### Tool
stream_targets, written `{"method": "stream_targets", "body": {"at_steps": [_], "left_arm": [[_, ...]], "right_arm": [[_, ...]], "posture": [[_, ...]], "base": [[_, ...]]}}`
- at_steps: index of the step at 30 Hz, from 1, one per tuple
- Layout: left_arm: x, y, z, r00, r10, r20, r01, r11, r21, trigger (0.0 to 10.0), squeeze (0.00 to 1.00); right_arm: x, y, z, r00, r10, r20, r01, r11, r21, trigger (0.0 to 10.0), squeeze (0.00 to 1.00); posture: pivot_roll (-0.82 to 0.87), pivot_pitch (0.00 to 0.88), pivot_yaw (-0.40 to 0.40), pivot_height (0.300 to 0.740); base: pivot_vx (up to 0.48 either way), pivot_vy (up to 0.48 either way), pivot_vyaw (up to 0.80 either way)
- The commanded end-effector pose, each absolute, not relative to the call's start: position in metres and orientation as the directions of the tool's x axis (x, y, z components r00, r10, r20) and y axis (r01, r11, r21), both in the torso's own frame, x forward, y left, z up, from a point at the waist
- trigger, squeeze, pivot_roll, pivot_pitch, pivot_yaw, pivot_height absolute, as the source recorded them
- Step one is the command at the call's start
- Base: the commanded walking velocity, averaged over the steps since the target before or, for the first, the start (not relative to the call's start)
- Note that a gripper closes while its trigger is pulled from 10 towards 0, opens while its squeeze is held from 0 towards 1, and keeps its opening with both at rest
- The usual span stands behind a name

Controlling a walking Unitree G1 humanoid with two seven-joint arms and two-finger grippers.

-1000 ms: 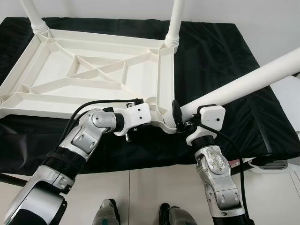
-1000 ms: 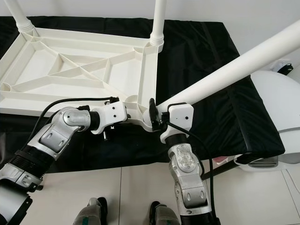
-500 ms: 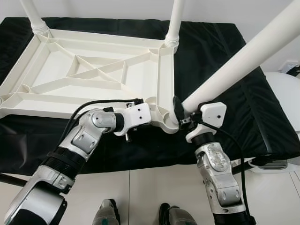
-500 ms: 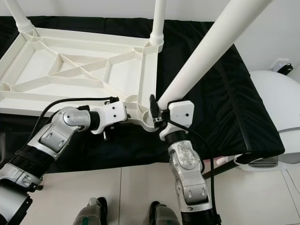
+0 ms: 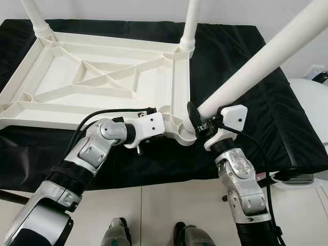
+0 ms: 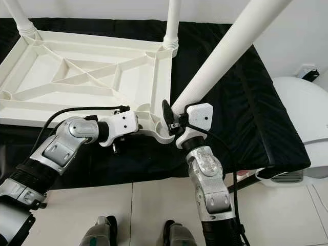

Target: Building children table

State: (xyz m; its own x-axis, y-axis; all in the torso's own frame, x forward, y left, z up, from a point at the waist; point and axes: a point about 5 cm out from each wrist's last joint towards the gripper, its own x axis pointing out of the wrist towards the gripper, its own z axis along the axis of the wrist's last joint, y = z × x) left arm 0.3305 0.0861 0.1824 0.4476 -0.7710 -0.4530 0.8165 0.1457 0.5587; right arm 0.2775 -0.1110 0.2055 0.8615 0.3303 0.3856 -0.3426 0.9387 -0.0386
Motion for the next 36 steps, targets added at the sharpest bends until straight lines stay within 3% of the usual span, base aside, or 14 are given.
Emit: {"method": "stream_targets", "body": {"at_steps": [1, 16, 36], "left_arm": [[0.334, 0.097, 0.176, 0.494, -0.727, -0.477, 0.807, 0.18, 0.562, 10.0, 0.0], [0.332, 0.11, 0.171, 0.517, -0.7, -0.492, 0.804, 0.199, 0.561, 10.0, 0.0], [0.329, 0.106, 0.17, 0.51, -0.71, -0.486, 0.806, 0.199, 0.557, 10.0, 0.0]], "right_arm": [[0.282, -0.117, 0.204, 0.834, 0.423, 0.354, -0.434, 0.899, -0.052, 10.0, 0.0], [0.303, -0.165, 0.211, 0.718, 0.658, 0.227, -0.659, 0.748, -0.085, 10.0, 0.0], [0.308, -0.143, 0.231, 0.499, 0.825, 0.264, -0.835, 0.539, -0.108, 10.0, 0.0]], "posture": [[0.1, 0.207, -0.047, 0.74], [0.1, 0.22, -0.055, 0.74], [0.11, 0.226, -0.055, 0.74]], "base": [[0.0, 0.0, 0.0], [0.0, 0.0, 0.0], [0.0, 0.0, 0.0]]}}
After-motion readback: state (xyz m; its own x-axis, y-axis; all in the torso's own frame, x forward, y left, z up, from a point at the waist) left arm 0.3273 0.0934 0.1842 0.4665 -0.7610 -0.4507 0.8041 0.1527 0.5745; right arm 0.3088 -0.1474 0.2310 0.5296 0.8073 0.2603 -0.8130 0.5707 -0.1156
